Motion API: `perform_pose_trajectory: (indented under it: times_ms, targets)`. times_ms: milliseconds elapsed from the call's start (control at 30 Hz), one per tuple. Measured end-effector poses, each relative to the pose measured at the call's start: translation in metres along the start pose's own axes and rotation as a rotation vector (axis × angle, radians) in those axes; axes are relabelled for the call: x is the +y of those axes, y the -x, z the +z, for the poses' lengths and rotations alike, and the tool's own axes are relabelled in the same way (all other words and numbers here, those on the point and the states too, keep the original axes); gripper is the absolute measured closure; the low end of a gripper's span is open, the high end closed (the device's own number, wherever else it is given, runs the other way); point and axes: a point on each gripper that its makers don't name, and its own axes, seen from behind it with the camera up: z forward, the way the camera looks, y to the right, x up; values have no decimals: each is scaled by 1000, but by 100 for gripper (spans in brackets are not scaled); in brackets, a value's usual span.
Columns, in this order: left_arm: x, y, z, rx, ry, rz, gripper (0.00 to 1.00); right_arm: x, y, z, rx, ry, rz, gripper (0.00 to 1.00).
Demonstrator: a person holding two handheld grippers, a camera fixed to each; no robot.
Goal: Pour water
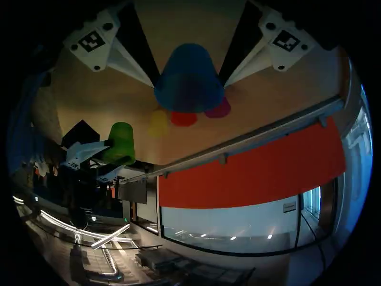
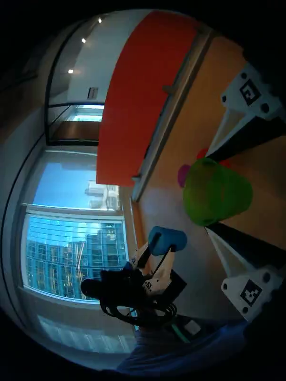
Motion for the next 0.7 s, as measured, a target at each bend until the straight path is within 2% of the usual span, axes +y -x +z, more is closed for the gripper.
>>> perform_pose_trajectory:
  times_ms: [200,700]
  targets:
    - [9,22,7,-63,29,9,14,3,15,5,-42,-9,5,9]
    - [19,63,20,-182,75,34,14,7,56,17,-137,-24,15,9]
